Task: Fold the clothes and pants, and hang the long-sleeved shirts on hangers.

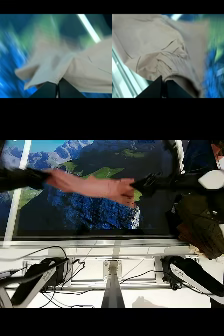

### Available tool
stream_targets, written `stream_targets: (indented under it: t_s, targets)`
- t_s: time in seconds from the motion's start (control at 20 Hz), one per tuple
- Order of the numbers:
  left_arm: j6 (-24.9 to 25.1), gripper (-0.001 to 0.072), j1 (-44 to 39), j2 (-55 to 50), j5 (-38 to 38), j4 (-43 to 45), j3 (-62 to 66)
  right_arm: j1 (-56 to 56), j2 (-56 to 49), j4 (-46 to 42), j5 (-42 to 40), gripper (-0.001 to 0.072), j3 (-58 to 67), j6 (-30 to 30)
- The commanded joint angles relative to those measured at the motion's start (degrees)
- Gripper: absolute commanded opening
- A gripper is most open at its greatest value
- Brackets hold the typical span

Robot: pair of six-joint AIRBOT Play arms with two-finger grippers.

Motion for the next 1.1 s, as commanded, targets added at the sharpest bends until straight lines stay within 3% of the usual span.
stream_targets:
  t_s: [0.0,0.25,0.35,0.45,0.55,0.65,0.8,0.9,1.05]
  targets:
    - [-1.8,0.0006,0.0,13.4,6.8,1.7,3.6,0.8,6.4,1.0,0.0,0.0024,5.8,6.5]
    - [-14.1,0.0006,0.0,25.6,0.1,12.9,2.3,0.8,16.3,1.9,6.0,0.0023,5.2,18.4]
    - [-15.5,0.0006,0.0,26.2,-6.4,14.2,-0.5,0.8,17.6,1.7,6.0,0.0023,2.4,24.0]
    - [-15.7,0.0006,0.0,25.0,-8.1,12.3,-7.7,0.8,17.2,1.6,4.5,0.0023,-3.3,27.9]
    - [-15.0,0.0006,-0.3,22.0,-2.9,9.1,-16.4,0.8,16.2,1.6,-0.9,0.0024,-11.6,30.0]
    - [-11.8,0.0006,-1.7,16.8,7.4,3.7,-24.0,0.8,13.9,1.6,-9.0,0.0023,-18.4,30.0]
    - [-9.4,0.0006,-7.8,4.9,18.8,0.0,-28.8,0.8,5.9,-0.4,-21.6,0.0023,-23.2,29.7]
    - [-9.4,0.0006,-12.4,-4.6,19.3,0.0,-28.5,0.2,-0.4,-5.0,-27.1,0.0023,-22.4,29.7]
    - [-9.6,0.0006,-17.5,-12.9,17.0,-0.2,-28.2,-2.8,-6.7,-9.6,-23.6,0.0024,-20.9,29.6]
